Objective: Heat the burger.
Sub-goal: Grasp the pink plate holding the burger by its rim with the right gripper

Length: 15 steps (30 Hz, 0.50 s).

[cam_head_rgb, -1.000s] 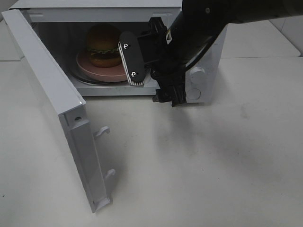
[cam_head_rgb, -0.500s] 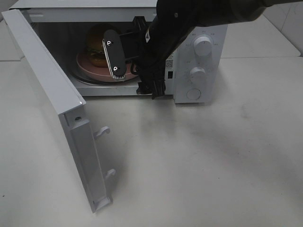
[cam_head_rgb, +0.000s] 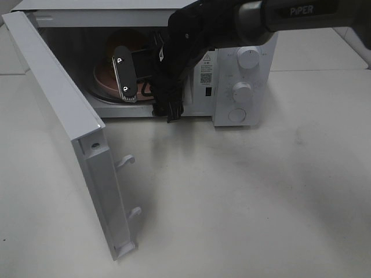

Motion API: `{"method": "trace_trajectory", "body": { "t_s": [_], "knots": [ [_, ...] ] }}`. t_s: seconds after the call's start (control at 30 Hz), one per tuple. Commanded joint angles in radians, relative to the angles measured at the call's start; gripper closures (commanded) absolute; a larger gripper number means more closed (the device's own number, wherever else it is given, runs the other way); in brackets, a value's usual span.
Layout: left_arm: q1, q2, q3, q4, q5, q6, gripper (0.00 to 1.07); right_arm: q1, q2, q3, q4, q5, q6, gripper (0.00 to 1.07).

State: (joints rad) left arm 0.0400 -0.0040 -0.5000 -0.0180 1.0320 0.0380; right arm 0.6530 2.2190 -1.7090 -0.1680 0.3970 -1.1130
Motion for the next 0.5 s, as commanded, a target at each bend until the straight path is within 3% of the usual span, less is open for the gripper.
{"method": "trace_trajectory", "body": {
  "t_s": [0.03, 0.5],
  "knots": [
    [0.001, -0.024, 0.003, 0.002, -0.004, -0.001, 0.09, 0.007, 0.042, -0.056, 0.010, 0.003, 0.029, 0.22],
    [0.001, -0.024, 0.003, 0.002, -0.004, -0.001, 0.09, -0.001, 0.208, -0.294, 0.021, 0.120, 0.047, 0.25]
  ]
}}
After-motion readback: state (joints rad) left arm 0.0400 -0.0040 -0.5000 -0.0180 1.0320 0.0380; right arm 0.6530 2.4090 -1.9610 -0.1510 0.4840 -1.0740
